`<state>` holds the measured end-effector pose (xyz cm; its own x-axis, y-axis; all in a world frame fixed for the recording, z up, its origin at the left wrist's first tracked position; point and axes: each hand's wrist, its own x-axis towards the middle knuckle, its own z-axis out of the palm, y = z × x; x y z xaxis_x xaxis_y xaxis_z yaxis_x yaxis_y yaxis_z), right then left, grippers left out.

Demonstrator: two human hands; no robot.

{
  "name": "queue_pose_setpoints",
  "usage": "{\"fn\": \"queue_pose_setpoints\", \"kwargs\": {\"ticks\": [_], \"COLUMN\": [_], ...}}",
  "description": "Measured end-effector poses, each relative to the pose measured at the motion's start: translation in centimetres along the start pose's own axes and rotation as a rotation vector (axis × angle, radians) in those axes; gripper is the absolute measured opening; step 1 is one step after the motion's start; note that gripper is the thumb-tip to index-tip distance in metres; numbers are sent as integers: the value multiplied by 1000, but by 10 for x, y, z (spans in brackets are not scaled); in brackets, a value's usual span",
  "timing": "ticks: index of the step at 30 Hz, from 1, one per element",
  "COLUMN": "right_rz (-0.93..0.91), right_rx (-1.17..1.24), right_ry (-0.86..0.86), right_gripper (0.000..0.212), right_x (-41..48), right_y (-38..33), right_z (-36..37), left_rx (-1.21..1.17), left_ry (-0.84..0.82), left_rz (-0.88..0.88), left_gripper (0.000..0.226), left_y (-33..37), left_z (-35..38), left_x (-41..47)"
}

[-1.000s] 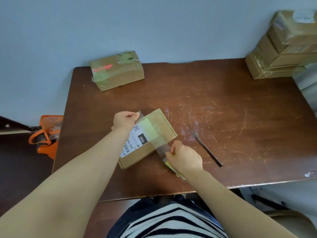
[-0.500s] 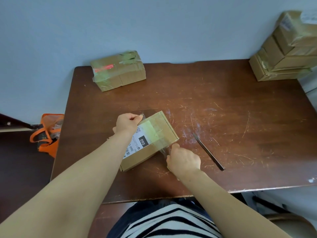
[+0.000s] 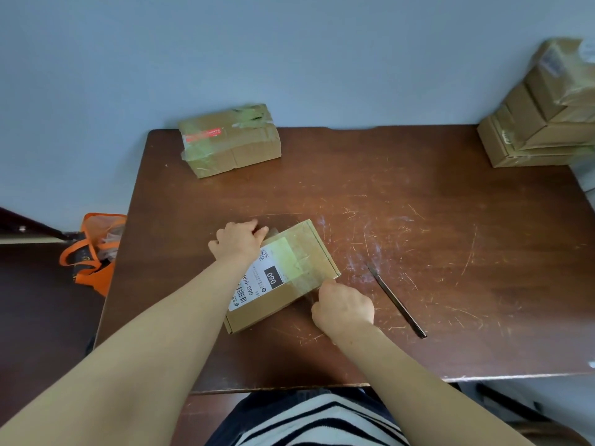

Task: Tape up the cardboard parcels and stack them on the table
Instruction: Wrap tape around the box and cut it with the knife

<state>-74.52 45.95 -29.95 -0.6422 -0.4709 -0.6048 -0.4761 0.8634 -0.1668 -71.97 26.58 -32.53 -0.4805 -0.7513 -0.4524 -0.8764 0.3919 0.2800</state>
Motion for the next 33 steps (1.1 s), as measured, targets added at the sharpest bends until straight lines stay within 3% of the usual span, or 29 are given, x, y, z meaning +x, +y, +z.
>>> {"fn": "queue_pose_setpoints", "kwargs": {"ticks": [3,6,9,11,16,21,26,30,33], "right_rz": [9,9,2,3,-9,-7,5,3,10], "right_rx": [18,22,29,36,45,29,42,37,48], "right_ry": [-17,-19,-23,-27,-22,-23,-48,-41,-23], "right_gripper": [8,8,5,6,8,15,19,14,10], "right_x": [0,1,2,2,2,2,4,4,5], "right_y": [1,1,1,2,2,2,0,0,0], "right_z": [-1,-2,-3,-4,-5,-6,-7,-5,-6], "left_rx": [26,-142,-62,15,94,67,317,391,418], "left_ry": [152,411,273,172,169,60,216,149,216], "left_rz": [33,359,553,520,522,471,587,599,670], "left_gripper": [39,28,28,35,42,49,71,75,75], "left_y": [-1,6,11,8,6,6,-1,-2,-1], "left_z": [0,4,18,26,28,27,46,52,46], "left_x": [-4,-20,-32,-34,-29,-27,-47,-51,-63]}}
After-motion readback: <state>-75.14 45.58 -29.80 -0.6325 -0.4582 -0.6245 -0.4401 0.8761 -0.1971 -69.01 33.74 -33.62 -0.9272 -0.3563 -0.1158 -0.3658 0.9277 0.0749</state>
